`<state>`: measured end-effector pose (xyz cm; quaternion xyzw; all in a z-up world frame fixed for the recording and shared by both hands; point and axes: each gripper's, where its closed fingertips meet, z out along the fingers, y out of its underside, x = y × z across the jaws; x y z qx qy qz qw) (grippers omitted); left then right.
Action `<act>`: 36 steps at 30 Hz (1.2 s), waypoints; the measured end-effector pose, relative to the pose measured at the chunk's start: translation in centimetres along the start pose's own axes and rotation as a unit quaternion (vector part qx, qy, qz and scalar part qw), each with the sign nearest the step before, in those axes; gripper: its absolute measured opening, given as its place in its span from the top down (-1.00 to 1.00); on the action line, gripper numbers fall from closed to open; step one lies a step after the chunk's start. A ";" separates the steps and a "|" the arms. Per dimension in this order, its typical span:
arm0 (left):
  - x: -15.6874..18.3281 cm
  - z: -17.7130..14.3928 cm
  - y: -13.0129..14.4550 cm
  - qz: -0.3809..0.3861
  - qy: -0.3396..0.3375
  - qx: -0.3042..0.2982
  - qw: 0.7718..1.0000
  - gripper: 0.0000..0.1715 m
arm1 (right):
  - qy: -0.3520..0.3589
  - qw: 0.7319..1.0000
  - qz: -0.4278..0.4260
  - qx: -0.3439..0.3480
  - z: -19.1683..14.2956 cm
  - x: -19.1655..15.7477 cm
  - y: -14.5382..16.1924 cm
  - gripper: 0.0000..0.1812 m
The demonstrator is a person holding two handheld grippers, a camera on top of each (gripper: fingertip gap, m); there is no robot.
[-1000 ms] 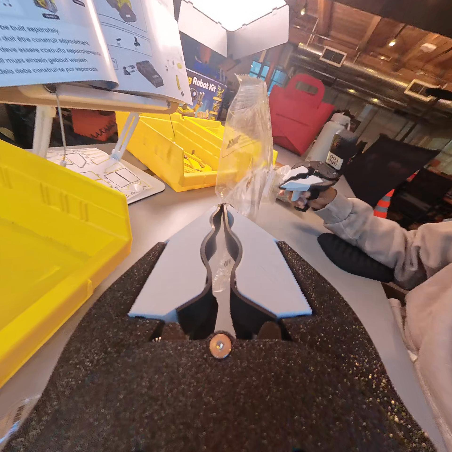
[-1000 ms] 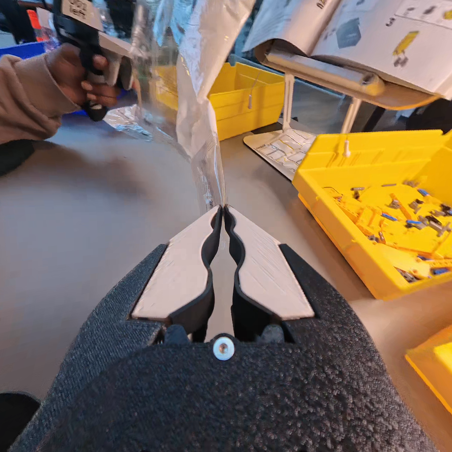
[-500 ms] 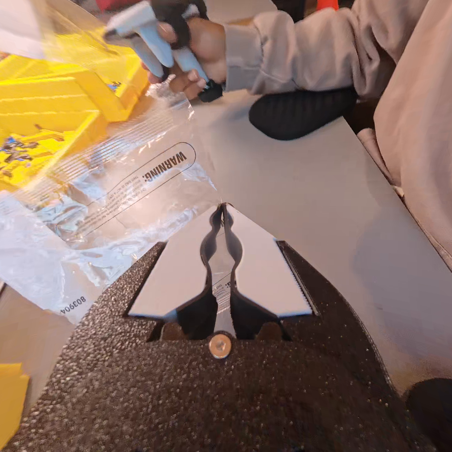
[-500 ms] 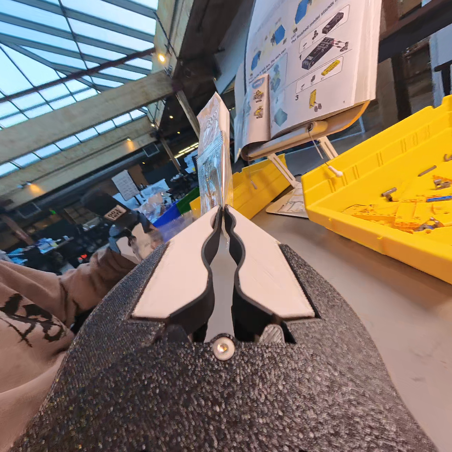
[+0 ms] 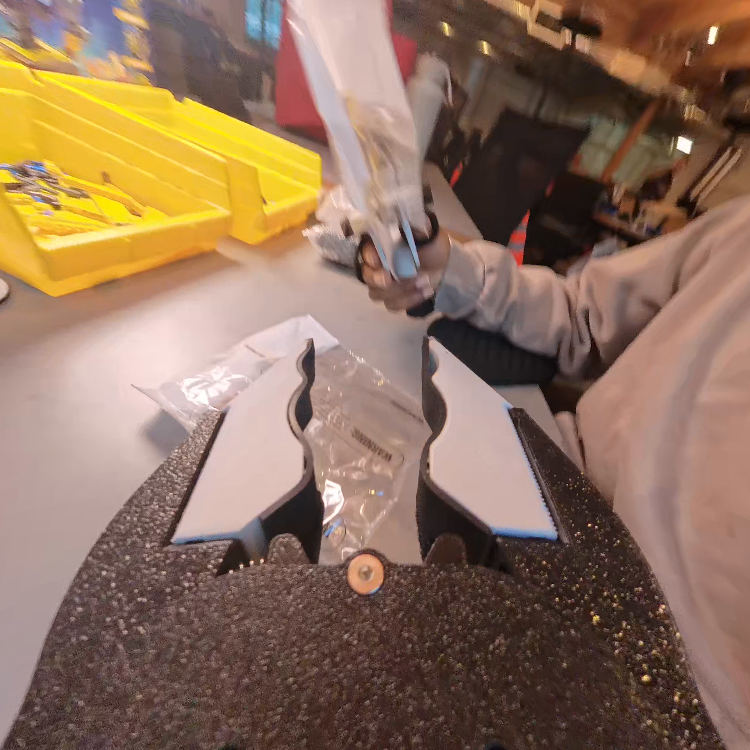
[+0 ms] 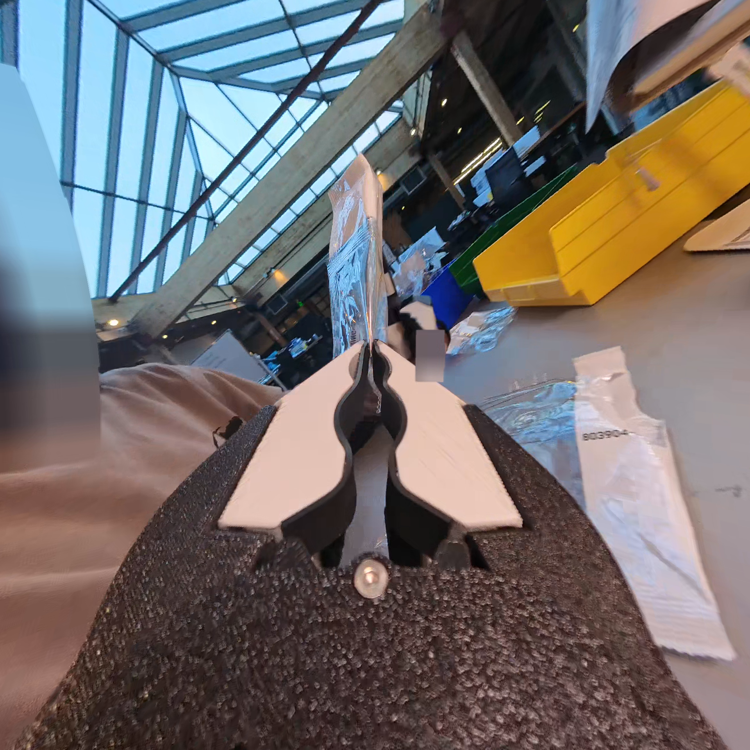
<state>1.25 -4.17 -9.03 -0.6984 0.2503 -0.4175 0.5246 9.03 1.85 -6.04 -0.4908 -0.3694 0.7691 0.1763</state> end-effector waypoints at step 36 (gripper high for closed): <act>1.3 -0.6 -2.6 -0.155 0.083 0.095 0.980 1.00 | 0.002 0.992 -0.096 0.084 2.3 -2.5 -1.8 0.76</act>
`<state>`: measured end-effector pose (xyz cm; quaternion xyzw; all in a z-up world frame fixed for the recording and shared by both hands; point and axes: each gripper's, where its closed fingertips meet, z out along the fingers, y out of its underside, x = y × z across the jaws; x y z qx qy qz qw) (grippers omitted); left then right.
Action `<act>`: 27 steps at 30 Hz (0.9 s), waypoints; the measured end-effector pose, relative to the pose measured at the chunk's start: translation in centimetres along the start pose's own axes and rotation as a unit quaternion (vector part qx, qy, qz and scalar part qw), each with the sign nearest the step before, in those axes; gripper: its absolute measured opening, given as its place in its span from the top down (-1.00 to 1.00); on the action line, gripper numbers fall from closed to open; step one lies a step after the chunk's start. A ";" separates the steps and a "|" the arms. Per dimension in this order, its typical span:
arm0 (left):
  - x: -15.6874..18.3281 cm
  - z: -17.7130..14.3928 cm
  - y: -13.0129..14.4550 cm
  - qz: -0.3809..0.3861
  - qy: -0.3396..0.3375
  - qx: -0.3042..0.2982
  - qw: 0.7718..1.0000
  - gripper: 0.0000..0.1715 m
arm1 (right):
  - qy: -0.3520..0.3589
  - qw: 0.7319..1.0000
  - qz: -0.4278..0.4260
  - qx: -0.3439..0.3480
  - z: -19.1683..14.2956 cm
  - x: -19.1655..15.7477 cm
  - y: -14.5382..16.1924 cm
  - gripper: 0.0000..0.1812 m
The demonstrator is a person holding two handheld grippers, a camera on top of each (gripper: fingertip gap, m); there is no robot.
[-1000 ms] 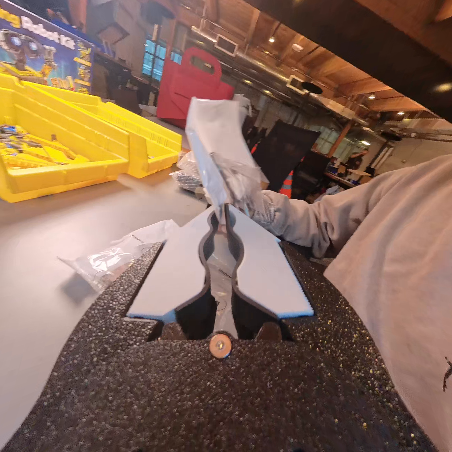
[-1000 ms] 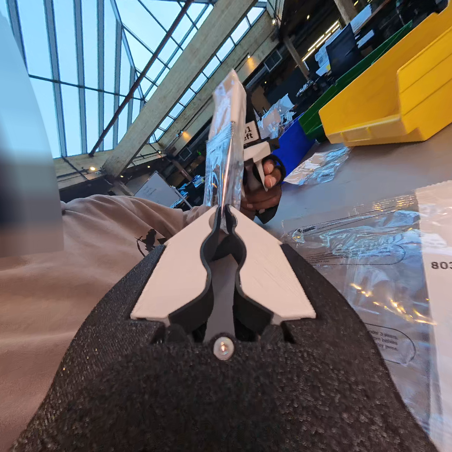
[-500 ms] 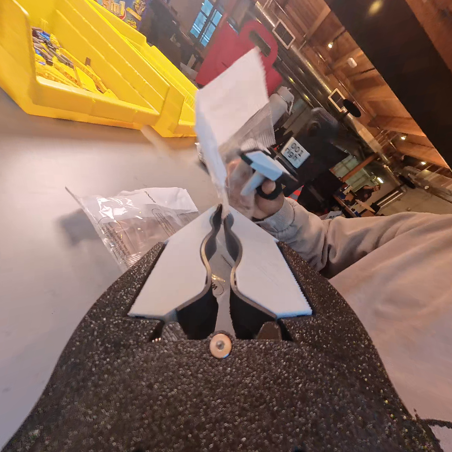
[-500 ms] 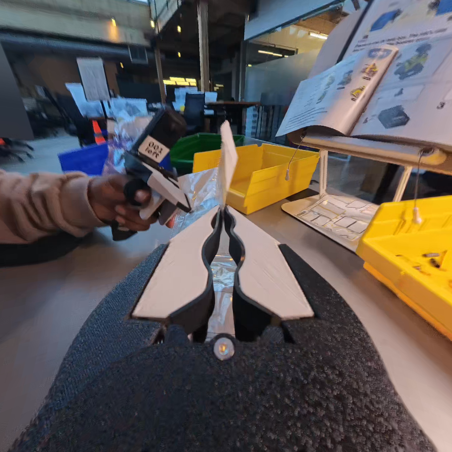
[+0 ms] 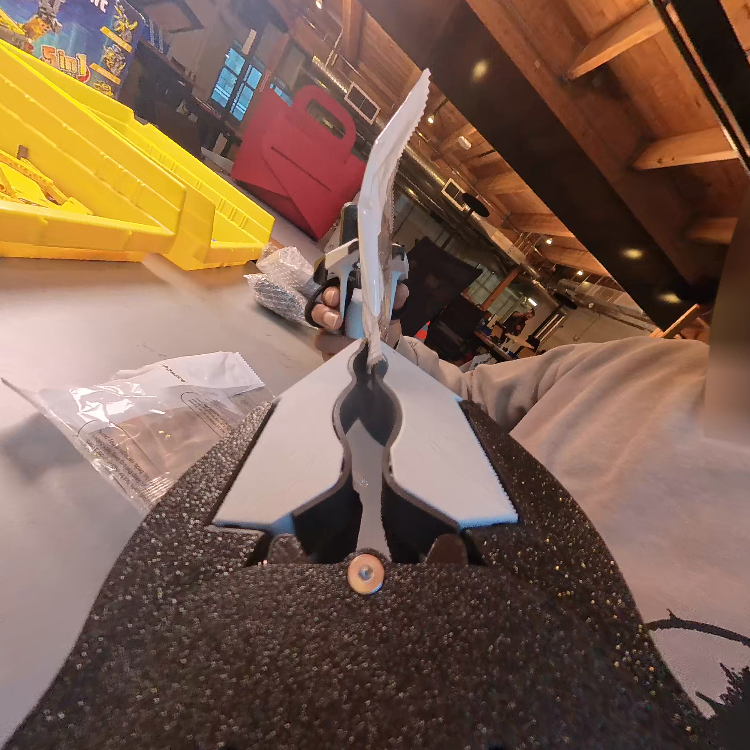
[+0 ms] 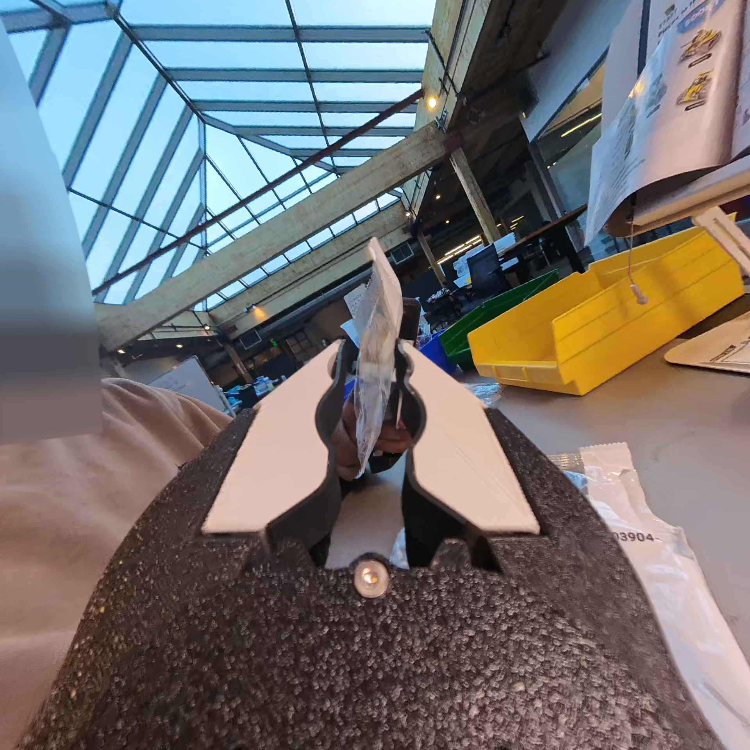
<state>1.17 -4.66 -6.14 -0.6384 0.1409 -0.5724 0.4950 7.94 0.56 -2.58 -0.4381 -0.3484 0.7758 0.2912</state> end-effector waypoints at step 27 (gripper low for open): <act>-1.4 -1.2 -0.3 -0.010 -0.024 0.006 1.000 1.00 | 0.038 0.997 -0.056 -0.025 -0.5 1.0 0.3 0.70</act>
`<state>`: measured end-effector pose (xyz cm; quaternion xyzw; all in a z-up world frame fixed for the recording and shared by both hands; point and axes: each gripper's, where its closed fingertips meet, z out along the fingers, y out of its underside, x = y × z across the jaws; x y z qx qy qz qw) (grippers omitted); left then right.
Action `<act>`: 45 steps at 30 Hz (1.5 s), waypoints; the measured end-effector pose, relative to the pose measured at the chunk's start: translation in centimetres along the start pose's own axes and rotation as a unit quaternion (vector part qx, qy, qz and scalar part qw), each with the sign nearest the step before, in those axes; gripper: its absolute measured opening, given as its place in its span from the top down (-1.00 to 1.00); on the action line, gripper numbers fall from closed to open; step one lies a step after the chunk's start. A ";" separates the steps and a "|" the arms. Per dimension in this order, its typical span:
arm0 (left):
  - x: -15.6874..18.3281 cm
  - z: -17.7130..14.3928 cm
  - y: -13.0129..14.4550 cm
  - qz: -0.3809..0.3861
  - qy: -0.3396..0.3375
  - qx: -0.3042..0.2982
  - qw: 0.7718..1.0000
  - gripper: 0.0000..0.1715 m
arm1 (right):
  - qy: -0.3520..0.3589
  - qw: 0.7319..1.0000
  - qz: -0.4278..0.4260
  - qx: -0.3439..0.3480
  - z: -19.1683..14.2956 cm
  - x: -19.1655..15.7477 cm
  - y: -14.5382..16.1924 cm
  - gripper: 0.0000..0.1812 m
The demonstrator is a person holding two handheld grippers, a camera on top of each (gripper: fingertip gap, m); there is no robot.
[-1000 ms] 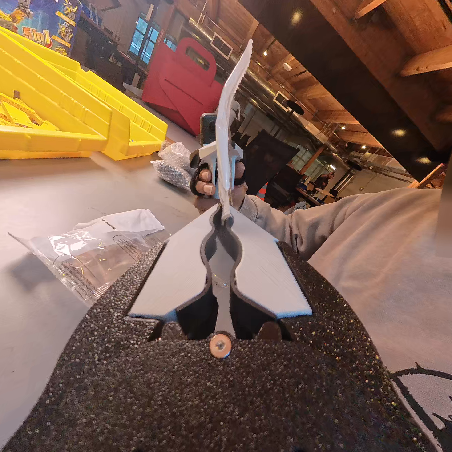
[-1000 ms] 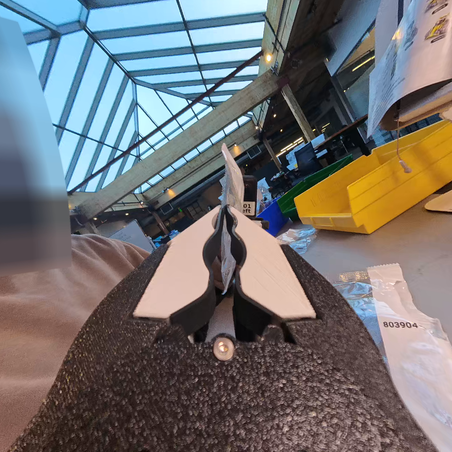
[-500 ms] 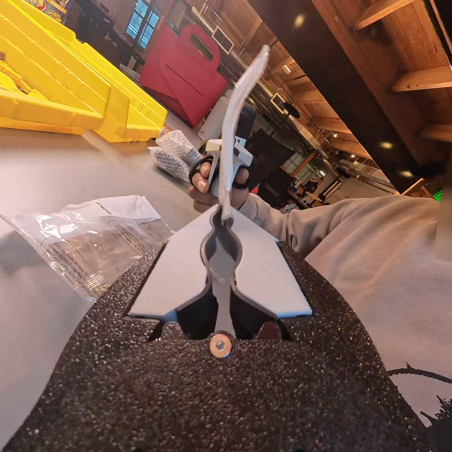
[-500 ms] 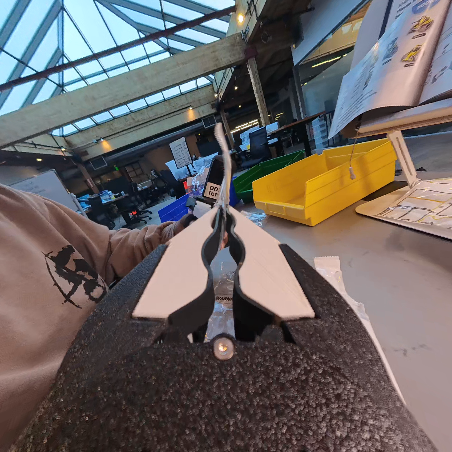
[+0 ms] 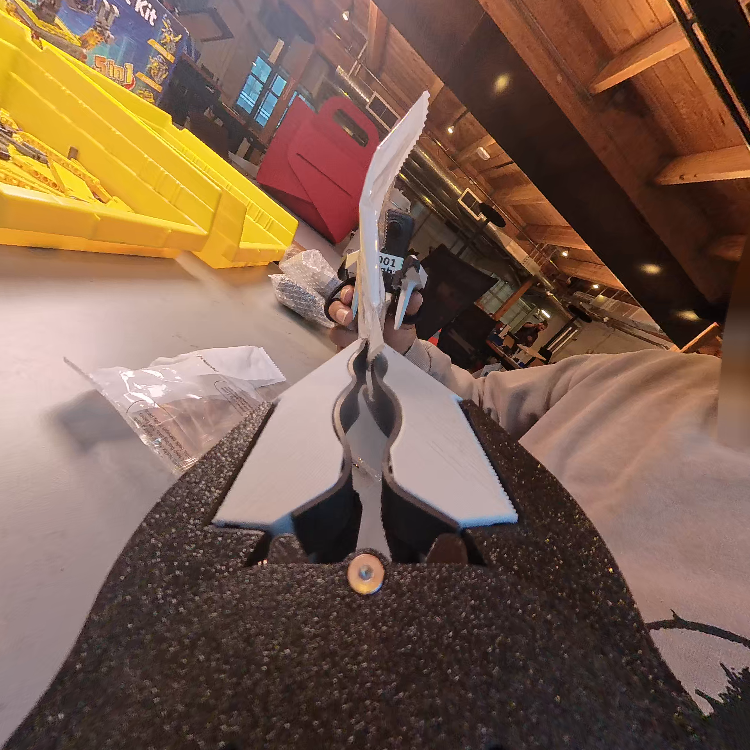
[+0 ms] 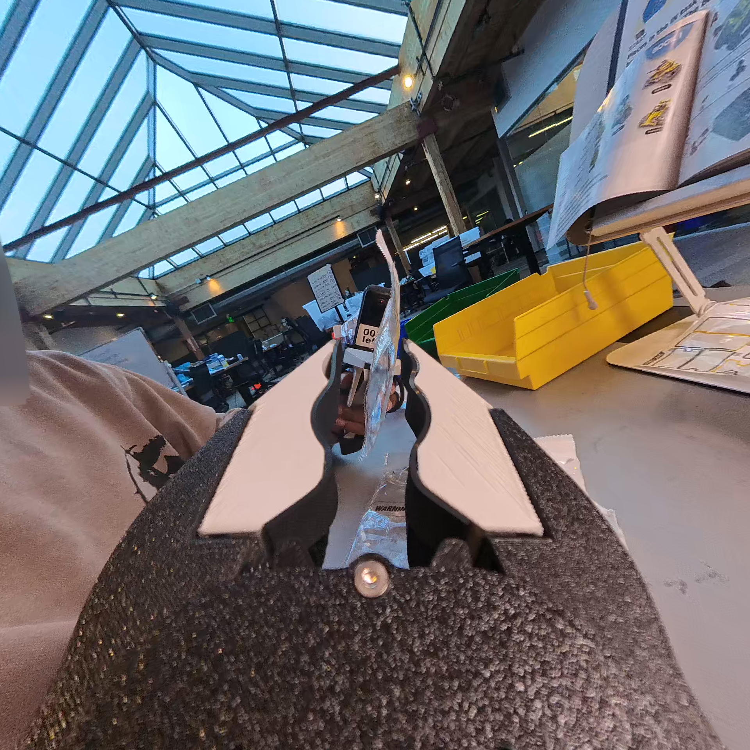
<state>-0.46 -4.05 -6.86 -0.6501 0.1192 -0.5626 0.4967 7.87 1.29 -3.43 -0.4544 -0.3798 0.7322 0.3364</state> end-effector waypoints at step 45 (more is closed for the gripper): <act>-9.7 -3.3 7.8 0.129 -0.265 -0.273 0.916 0.58 | 0.214 0.945 -0.220 -0.112 -2.6 5.7 1.0 1.00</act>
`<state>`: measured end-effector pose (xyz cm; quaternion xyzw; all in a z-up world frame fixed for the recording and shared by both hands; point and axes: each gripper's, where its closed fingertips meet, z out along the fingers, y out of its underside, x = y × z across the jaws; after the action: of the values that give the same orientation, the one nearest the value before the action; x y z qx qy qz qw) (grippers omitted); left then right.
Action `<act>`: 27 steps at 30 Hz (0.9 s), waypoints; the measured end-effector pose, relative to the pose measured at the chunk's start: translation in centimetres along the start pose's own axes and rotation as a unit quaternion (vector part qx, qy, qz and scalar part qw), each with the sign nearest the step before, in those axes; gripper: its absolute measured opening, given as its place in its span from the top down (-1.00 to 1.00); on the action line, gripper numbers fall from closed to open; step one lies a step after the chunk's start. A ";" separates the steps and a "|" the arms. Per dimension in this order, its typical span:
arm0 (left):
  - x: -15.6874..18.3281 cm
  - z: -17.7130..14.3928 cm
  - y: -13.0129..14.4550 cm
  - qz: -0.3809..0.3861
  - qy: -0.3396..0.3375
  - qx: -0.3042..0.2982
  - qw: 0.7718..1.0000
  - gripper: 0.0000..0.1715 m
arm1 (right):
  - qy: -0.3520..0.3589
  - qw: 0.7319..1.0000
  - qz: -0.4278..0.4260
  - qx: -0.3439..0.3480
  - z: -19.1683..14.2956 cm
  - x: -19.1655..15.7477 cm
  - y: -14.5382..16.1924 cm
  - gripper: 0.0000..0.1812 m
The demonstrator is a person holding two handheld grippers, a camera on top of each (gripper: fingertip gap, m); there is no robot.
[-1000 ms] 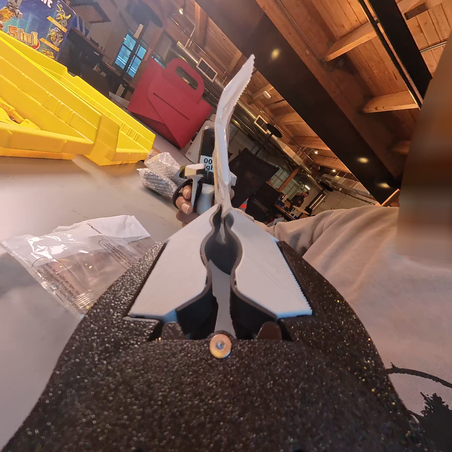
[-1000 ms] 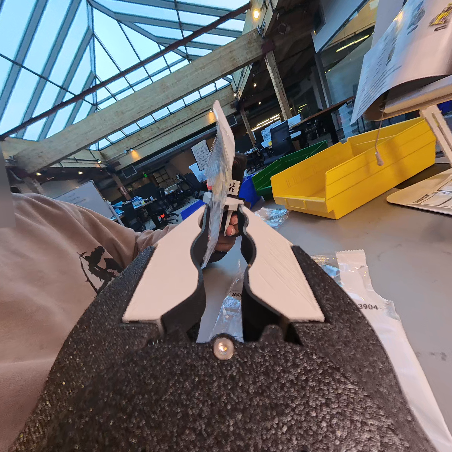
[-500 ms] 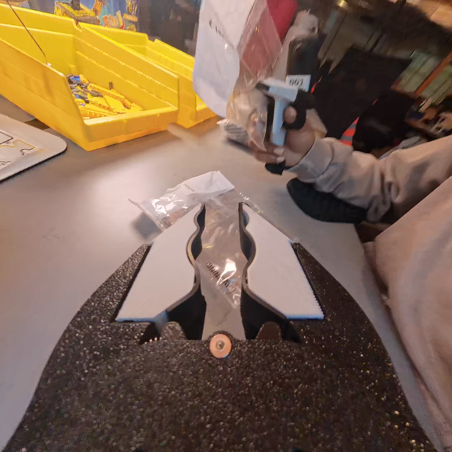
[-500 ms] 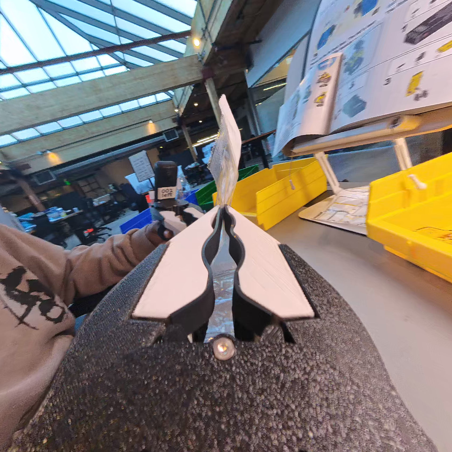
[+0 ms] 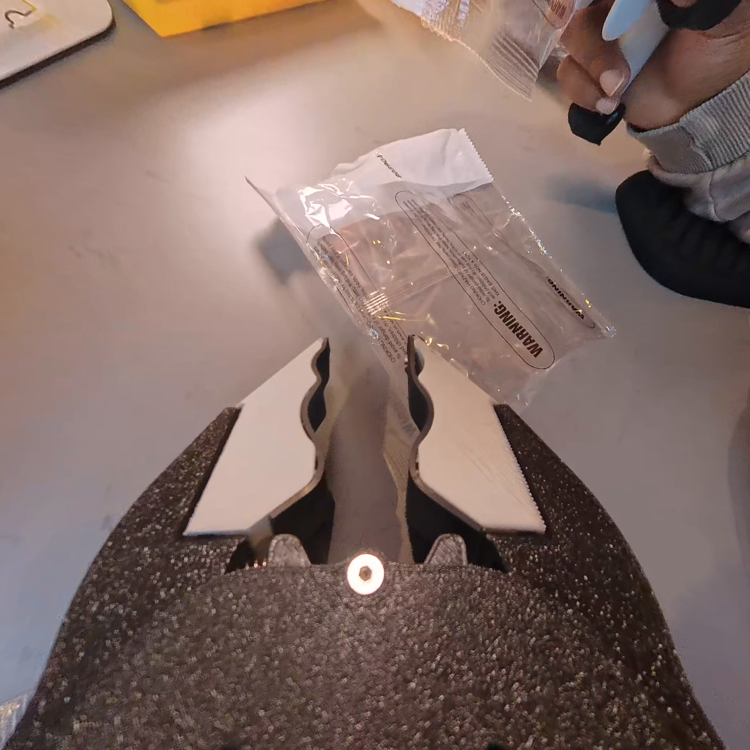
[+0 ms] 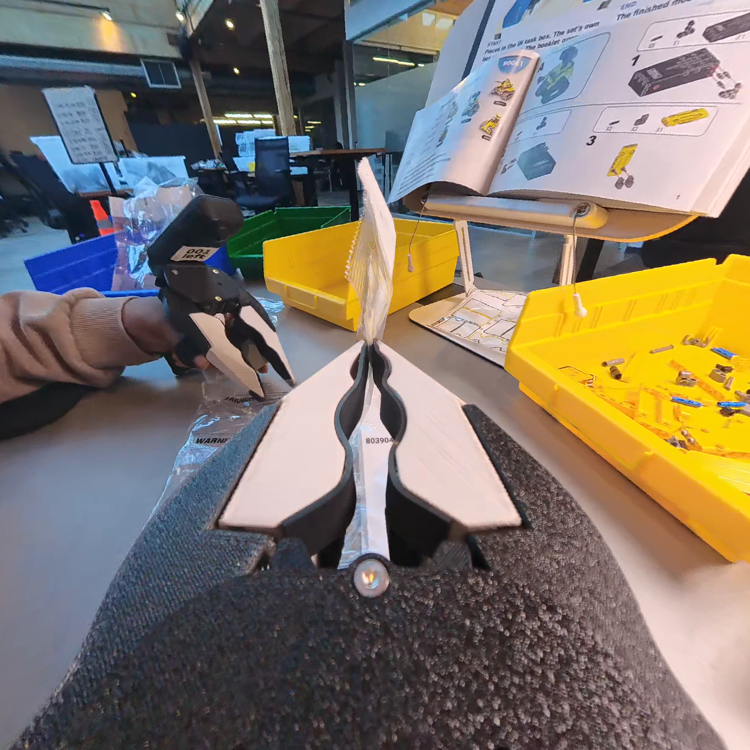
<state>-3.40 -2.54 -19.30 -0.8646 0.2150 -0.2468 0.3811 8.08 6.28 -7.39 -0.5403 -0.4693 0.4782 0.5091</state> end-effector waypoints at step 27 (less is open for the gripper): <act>1.2 -0.7 -2.1 0.101 -0.004 0.056 0.993 0.67 | -0.116 0.992 -0.004 -0.044 1.6 -5.2 2.1 1.00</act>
<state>-2.47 -2.34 -16.98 -0.8165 0.2857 -0.2153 0.4532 6.05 1.22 -9.31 -0.5017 -0.5477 0.5144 0.4286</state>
